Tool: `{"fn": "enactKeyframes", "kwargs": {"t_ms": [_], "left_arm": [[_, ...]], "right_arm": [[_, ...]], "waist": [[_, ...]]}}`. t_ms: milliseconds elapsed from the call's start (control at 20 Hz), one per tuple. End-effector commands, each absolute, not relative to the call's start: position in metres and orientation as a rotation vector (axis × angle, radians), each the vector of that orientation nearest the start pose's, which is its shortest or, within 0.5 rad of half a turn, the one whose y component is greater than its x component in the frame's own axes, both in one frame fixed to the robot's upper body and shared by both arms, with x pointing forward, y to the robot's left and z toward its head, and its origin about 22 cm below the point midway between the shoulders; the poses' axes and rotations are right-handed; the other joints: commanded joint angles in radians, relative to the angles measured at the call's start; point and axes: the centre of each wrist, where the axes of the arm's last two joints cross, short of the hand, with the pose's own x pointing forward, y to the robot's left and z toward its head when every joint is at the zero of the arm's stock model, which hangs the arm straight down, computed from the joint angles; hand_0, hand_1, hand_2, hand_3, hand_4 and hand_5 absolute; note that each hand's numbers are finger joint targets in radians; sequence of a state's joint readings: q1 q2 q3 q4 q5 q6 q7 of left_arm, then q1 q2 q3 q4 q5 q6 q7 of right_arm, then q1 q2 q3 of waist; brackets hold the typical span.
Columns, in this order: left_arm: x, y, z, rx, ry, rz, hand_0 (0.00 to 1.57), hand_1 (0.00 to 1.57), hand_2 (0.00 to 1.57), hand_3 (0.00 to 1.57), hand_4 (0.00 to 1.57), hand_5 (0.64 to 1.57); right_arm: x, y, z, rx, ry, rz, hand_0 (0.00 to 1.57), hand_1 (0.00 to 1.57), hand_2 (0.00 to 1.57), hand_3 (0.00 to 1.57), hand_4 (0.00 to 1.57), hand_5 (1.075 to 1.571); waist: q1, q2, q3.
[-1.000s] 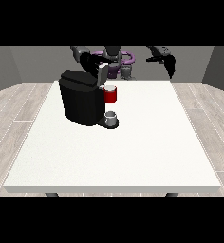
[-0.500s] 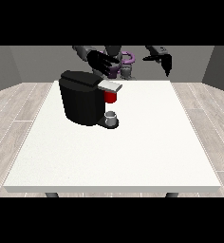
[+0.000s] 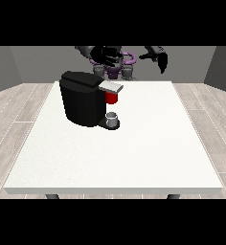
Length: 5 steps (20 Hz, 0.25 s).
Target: Insert the coffee pod into the coffee machine and close the lid
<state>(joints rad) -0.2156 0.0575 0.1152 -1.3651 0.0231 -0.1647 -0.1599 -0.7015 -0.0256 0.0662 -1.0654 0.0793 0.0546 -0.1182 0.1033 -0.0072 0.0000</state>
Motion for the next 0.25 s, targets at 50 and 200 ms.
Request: {"fn": "enactKeyframes", "kwargs": {"t_ms": [50,200], "left_arm": [[0.291,0.256,-0.008,-0.035,-1.634,-0.061,0.0,0.0,0.0,0.0,0.19,1.571],[0.274,0.286,-0.019,-0.002,-1.645,-0.016,0.0,0.0,0.0,0.0,0.19,1.571]], "right_arm": [[0.343,-0.129,0.037,0.337,-1.725,0.343,0.0,0.0,0.0,0.0,0.29,1.571],[0.324,-0.146,0.012,0.289,-1.71,0.297,0.0,0.0,0.0,0.0,0.16,1.571]], "waist": [[-0.083,-0.106,0.0004],[-0.113,-0.099,0.0]]}}
